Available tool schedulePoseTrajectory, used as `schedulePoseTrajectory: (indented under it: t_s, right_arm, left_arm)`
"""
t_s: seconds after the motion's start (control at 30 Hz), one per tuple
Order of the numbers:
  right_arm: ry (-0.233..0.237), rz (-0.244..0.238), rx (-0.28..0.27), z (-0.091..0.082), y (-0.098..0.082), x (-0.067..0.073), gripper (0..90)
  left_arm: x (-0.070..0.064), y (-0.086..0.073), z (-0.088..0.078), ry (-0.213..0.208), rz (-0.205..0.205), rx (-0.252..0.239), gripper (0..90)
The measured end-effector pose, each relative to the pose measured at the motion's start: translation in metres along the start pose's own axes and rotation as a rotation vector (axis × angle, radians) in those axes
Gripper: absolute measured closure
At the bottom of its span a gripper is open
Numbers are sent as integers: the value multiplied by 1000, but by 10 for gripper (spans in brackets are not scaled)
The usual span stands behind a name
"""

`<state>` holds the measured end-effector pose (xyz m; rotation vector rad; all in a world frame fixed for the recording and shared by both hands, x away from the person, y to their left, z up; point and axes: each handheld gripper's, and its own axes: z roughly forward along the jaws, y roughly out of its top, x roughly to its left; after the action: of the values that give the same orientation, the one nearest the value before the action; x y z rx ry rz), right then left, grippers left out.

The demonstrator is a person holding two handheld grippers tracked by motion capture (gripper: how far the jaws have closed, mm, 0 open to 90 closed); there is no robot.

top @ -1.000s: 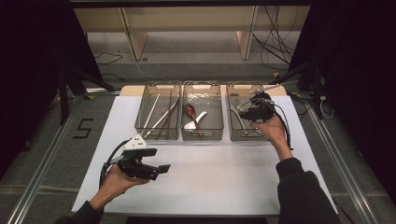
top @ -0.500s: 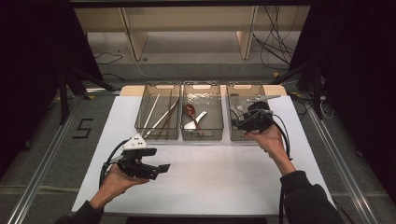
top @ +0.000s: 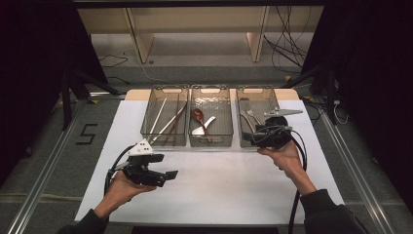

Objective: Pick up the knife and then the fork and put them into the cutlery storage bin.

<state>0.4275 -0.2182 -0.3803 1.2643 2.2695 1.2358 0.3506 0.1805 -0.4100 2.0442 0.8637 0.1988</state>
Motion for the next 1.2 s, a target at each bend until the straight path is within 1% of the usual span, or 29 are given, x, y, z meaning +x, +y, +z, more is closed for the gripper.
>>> schedulePoseTrajectory:
  t_s: [0.2,0.37,0.53,0.6,0.67,0.83,0.9,0.97,1.03,1.2]
  right_arm:
    - [27,-14,-36,-10,-8,9,314]
    - [54,-19,-46,-18,-18,18,283]
    - [71,-27,-57,-25,-25,28,265]
    - [78,-32,-69,-28,-27,32,262]
    - [80,-38,-79,-30,-30,35,262]
    - [77,-35,-83,-32,-42,38,260]
    - [77,-26,-82,-32,-47,38,254]
    - [72,-28,-90,-34,-50,38,255]
    - [75,-20,-97,-36,-54,38,251]
    - [71,-31,-90,-39,-62,40,242]
  left_arm:
    - [1,0,-1,2,-5,-3,176]
    - [0,0,-1,-5,-5,-4,174]
    - [-1,-2,-3,-4,8,-11,172]
    - [0,-2,-4,-4,3,-17,172]
    - [0,-1,-5,-6,8,-19,172]
    - [-1,-1,-6,-9,8,-32,172]
    - [0,0,-6,-13,9,-36,172]
    - [0,0,-7,-14,7,-37,172]
    - [0,-1,-6,-13,3,-41,171]
    - [0,0,-7,-20,2,-53,171]
